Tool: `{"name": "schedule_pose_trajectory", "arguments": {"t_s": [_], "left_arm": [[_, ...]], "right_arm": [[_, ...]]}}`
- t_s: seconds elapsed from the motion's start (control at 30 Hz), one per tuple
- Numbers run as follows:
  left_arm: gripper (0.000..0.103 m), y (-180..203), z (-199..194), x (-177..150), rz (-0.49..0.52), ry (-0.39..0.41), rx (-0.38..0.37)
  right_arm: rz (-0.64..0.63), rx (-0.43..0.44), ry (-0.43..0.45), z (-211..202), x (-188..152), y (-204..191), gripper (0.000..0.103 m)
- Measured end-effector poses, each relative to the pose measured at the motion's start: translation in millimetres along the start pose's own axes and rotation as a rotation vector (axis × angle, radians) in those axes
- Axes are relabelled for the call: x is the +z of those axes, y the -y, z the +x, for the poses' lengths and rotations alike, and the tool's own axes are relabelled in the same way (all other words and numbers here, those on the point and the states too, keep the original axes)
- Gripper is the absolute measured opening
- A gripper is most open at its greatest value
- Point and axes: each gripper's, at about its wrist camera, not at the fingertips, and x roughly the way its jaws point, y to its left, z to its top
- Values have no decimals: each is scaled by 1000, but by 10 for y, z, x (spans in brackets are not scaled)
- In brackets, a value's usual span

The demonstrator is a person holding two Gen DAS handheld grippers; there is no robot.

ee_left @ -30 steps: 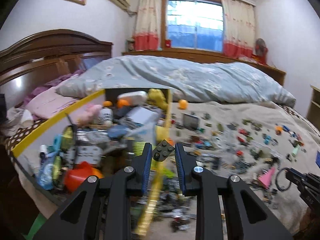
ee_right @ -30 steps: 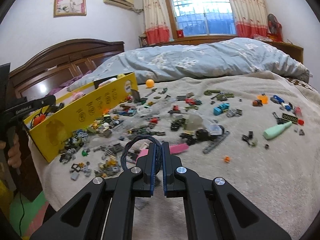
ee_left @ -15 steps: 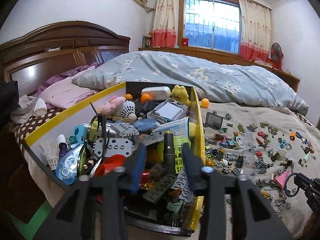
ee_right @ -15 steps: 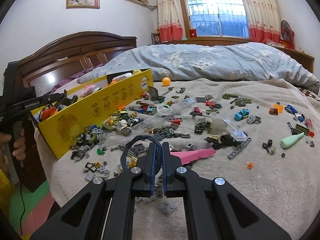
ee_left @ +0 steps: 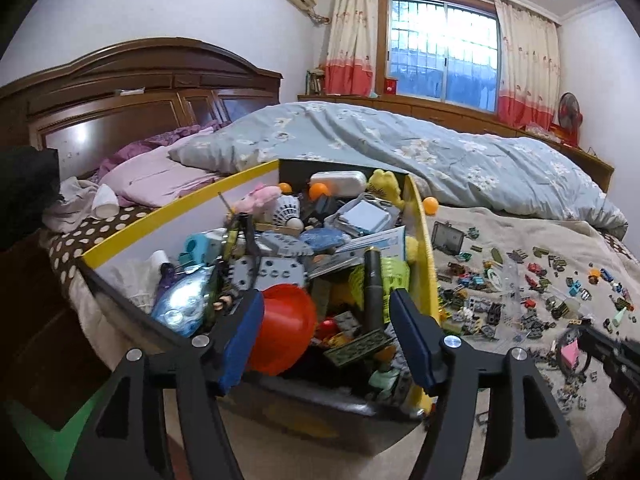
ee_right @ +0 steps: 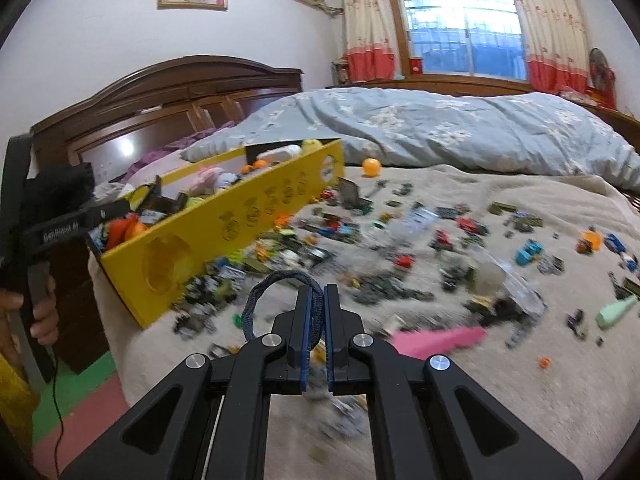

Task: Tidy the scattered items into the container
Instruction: 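Carry the grey plate into the yellow box and open the left tool while the right holds the cable, then lower the cable loop into the yellow box and open the right tool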

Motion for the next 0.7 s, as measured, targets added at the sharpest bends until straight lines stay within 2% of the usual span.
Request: {"name": "schedule_pose_trajectory", "arguments": {"t_s": [0.13, 0.33, 0.6, 0.7], "left_arm": [[67, -63, -29, -39, 7, 6, 25], [67, -190, -12, -88, -42, -5, -4], [67, -238, -11, -125, -52, 3, -26], [68, -252, -11, -120, -54, 5, -34]], "right_arm": [[-9, 53, 9, 132, 166, -160, 6], [-51, 111, 17, 409, 451, -442, 6], [-36, 195, -5, 928, 845, -695, 6], [-44, 202, -16, 1137, 952, -810, 6]]}}
